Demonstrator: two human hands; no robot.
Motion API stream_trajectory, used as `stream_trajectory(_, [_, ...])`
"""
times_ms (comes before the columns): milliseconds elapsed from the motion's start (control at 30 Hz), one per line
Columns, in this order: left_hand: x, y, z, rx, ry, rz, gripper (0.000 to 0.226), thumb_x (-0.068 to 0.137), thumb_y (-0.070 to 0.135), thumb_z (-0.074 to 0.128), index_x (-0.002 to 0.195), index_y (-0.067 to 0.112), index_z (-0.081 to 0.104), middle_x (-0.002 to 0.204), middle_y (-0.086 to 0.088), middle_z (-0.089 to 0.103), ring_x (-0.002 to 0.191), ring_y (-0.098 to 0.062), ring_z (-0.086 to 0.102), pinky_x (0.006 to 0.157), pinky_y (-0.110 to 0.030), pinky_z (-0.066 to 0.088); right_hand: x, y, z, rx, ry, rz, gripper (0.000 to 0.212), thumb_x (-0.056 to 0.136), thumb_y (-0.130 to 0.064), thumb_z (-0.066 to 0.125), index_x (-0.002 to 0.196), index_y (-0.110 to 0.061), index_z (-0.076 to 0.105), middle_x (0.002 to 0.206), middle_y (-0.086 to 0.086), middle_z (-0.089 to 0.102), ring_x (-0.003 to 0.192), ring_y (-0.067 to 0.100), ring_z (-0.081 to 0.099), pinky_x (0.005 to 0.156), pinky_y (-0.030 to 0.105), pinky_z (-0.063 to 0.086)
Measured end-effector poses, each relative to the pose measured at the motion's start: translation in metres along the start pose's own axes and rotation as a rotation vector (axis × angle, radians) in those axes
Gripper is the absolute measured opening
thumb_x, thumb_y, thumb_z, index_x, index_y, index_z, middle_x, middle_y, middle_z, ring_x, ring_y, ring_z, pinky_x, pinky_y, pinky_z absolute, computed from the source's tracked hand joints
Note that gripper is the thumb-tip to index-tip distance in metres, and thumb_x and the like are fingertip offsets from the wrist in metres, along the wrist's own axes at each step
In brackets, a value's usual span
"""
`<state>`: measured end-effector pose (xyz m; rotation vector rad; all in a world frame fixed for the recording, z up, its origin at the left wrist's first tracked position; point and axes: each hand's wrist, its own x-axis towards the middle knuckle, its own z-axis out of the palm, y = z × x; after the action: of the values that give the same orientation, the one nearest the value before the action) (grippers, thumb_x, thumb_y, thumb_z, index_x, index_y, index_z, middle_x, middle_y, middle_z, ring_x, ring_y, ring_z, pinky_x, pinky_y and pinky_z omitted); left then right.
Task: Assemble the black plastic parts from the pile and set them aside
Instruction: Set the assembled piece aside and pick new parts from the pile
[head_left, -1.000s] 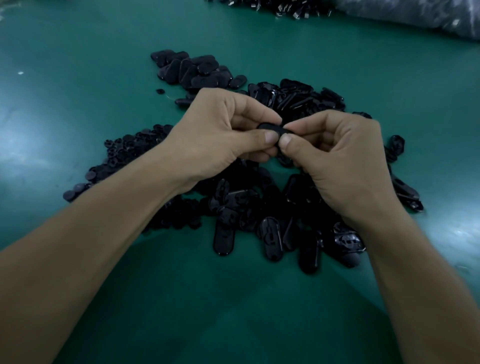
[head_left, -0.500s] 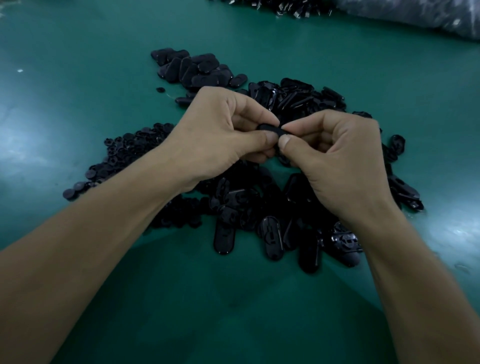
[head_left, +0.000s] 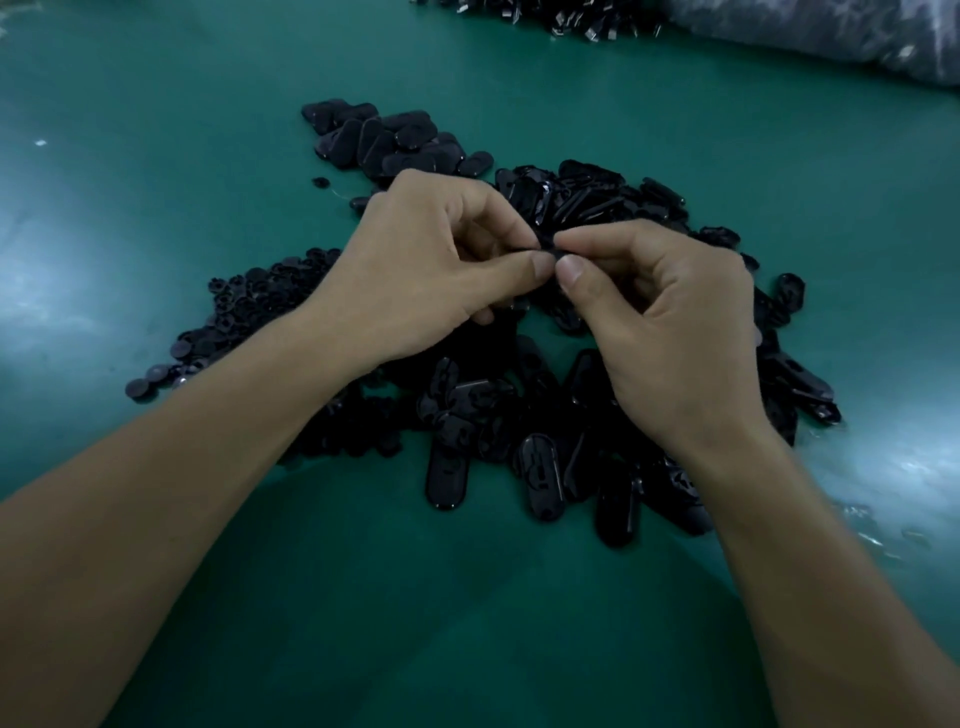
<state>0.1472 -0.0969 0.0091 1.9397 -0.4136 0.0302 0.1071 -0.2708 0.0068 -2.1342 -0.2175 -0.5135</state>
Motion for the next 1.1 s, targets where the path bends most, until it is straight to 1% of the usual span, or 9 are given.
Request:
stream_trajectory(133, [0.001,-0.001,0.002,0.128,0.041,0.037,0.009,0.088,0.026,0.077,0.081,0.024,0.072,0.065,0.007,0.071,0.054,-0.005,0.068,0.055,-0.015,0.054,-0.001,0.003,-0.001,-0.106,-0.011,-0.002,0.021,0.095,-0.019,0.067,0.116,-0.021,0.072,0.093,-0.025,0.065,0.09,-0.006,0.065,0.079,0.009,0.05])
stream_trajectory(233, [0.006,-0.005,0.0,0.167,0.169,-0.002,0.01,0.092,0.018,0.071,0.084,0.025,0.07,0.064,0.009,0.069,0.056,-0.001,0.068,0.056,-0.01,0.05,-0.001,0.006,-0.004,-0.306,-0.045,0.003,0.025,0.095,-0.026,0.066,0.12,-0.022,0.07,0.102,-0.011,0.066,0.098,0.006,0.062,0.09,0.024,0.051])
stream_trajectory(300, [0.013,-0.007,-0.007,0.134,0.267,-0.03,0.013,0.093,0.012,0.069,0.09,0.025,0.07,0.066,0.011,0.069,0.056,-0.001,0.068,0.057,-0.009,0.05,0.0,0.008,-0.007,-0.436,-0.062,0.018,0.027,0.096,-0.031,0.065,0.121,-0.022,0.069,0.108,-0.005,0.063,0.109,0.017,0.057,0.096,0.028,0.044])
stream_trajectory(433, [0.032,-0.009,-0.026,0.113,0.417,-0.002,0.015,0.091,0.014,0.069,0.092,0.028,0.069,0.062,0.017,0.07,0.056,0.0,0.067,0.055,-0.01,0.05,-0.002,0.008,-0.009,-0.56,-0.128,0.074,0.037,0.097,-0.039,0.061,0.13,-0.023,0.063,0.108,-0.004,0.053,0.115,0.02,0.045,0.09,0.02,0.025])
stream_trajectory(567, [0.056,-0.029,-0.039,0.146,0.513,-0.095,0.015,0.09,0.017,0.07,0.084,0.03,0.067,0.064,0.011,0.069,0.052,0.004,0.064,0.058,-0.015,0.052,-0.002,0.007,-0.009,-0.619,-0.214,0.113,0.045,0.097,-0.043,0.059,0.137,-0.022,0.057,0.115,0.001,0.056,0.117,0.023,0.045,0.099,0.031,0.035])
stream_trajectory(767, [0.077,-0.054,-0.049,0.246,0.535,-0.22,0.011,0.09,0.021,0.072,0.081,0.025,0.07,0.063,0.007,0.065,0.044,0.008,0.057,0.06,-0.014,0.049,-0.003,0.006,-0.007,-0.596,-0.177,0.131,0.046,0.096,-0.041,0.062,0.137,-0.022,0.056,0.116,0.001,0.057,0.116,0.022,0.048,0.101,0.033,0.036])
stream_trajectory(867, [0.082,-0.056,-0.05,0.301,0.517,-0.235,0.023,0.089,0.023,0.074,0.068,0.029,0.067,0.065,0.007,0.065,0.058,0.001,0.059,0.065,-0.016,0.048,-0.004,0.006,-0.006,-0.615,-0.164,0.164,0.055,0.097,-0.045,0.058,0.145,-0.021,0.048,0.124,0.004,0.051,0.121,0.022,0.043,0.103,0.034,0.035])
stream_trajectory(967, [0.085,-0.055,-0.05,0.342,0.516,-0.252,0.011,0.087,0.027,0.077,0.078,0.025,0.071,0.07,0.011,0.062,0.064,0.004,0.056,0.066,-0.013,0.045,-0.004,0.007,-0.006,-0.66,-0.197,0.153,0.056,0.097,-0.049,0.055,0.147,-0.025,0.046,0.123,0.006,0.051,0.12,0.025,0.042,0.102,0.036,0.036])
stream_trajectory(1100, [0.082,-0.055,-0.047,0.333,0.523,-0.251,0.01,0.087,0.03,0.078,0.089,0.024,0.071,0.072,0.011,0.062,0.069,0.0,0.059,0.08,-0.022,0.051,-0.005,0.006,-0.006,-0.635,-0.206,0.128,0.043,0.096,-0.046,0.058,0.136,-0.03,0.056,0.114,0.001,0.054,0.115,0.022,0.045,0.1,0.035,0.037])
